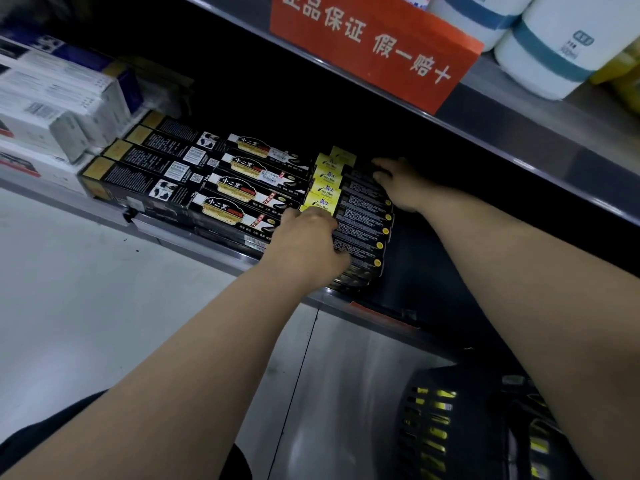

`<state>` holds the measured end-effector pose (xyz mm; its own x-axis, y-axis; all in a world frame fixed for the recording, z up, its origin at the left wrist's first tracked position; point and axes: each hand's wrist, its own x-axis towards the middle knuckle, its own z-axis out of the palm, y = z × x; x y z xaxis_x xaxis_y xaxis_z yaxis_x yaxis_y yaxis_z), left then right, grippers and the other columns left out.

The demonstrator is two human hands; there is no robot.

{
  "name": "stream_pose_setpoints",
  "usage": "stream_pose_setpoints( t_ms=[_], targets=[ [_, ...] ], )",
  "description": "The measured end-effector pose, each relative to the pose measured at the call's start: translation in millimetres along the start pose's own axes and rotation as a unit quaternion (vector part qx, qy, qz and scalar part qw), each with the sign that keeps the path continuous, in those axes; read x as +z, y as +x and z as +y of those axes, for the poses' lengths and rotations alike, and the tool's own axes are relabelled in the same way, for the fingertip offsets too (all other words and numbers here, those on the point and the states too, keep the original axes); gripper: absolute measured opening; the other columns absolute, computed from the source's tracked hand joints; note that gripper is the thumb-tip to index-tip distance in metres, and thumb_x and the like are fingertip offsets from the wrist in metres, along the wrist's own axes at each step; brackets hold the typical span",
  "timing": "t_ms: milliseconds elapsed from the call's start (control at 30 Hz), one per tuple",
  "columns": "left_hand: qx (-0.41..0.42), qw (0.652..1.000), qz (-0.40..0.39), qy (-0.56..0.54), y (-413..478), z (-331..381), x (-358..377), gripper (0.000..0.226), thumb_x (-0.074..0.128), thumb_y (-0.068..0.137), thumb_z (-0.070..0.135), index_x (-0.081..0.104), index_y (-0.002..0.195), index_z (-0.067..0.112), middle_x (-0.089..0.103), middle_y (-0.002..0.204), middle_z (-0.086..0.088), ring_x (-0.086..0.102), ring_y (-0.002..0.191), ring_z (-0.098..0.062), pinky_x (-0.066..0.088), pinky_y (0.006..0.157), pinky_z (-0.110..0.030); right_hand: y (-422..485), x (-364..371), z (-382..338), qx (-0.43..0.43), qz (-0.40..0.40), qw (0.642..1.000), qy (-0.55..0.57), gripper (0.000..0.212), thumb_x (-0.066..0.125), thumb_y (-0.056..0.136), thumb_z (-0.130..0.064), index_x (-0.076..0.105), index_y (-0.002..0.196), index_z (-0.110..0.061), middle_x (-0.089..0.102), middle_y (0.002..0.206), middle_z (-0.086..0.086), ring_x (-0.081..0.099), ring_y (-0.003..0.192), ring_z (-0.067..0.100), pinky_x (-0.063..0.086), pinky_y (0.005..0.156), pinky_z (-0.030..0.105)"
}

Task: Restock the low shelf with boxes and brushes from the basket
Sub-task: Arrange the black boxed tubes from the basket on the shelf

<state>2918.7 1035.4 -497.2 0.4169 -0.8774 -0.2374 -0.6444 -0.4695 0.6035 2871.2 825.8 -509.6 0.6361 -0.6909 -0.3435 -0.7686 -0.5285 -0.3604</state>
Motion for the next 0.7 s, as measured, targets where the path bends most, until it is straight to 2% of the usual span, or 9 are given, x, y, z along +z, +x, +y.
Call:
stream_pose_setpoints(
  t_ms=[233, 500, 700],
  targets=[
    [0.011, 0.999, 0.006, 0.037, 1, 2, 3, 0.056, 0.055, 0.088, 0.037, 0.046, 0.136, 0.011, 0.033, 0.149, -0.002, 0.025, 0.137, -0.023, 0.019, 0.111, -0.036, 1, 5, 3, -0.005, -0.016, 1.000, 0.017, 0.047, 0.033, 0.101, -0.033, 0.027, 0.147, -0.026, 0.020, 0.152, 0.015, 0.025, 0.139, 0.031, 0.023, 0.111, 0.036],
    [0.014, 0.999, 0.014, 0.040, 1, 2, 5, 0.056, 0.054, 0.089, 0.037, 0.043, 0.138, 0.014, 0.030, 0.152, 0.000, 0.024, 0.138, -0.023, 0.016, 0.111, -0.032, 2, 8, -2, -0.026, -0.012, 0.998, 0.047, 0.044, 0.030, 0.103, -0.025, 0.027, 0.147, -0.027, 0.019, 0.154, 0.012, 0.023, 0.140, 0.029, 0.022, 0.112, 0.035],
    [0.002, 1.000, 0.023, 0.010, -1, 8, 2, 0.056, 0.055, 0.089, 0.033, 0.040, 0.140, 0.015, 0.037, 0.146, 0.000, 0.025, 0.135, -0.025, 0.021, 0.108, -0.032, -15, -3, -15, 0.001, -0.028, 0.999, -0.030, 0.059, 0.039, 0.100, -0.028, 0.008, 0.151, -0.028, -0.004, 0.159, 0.010, 0.003, 0.146, 0.028, 0.013, 0.115, 0.037]
  ],
)
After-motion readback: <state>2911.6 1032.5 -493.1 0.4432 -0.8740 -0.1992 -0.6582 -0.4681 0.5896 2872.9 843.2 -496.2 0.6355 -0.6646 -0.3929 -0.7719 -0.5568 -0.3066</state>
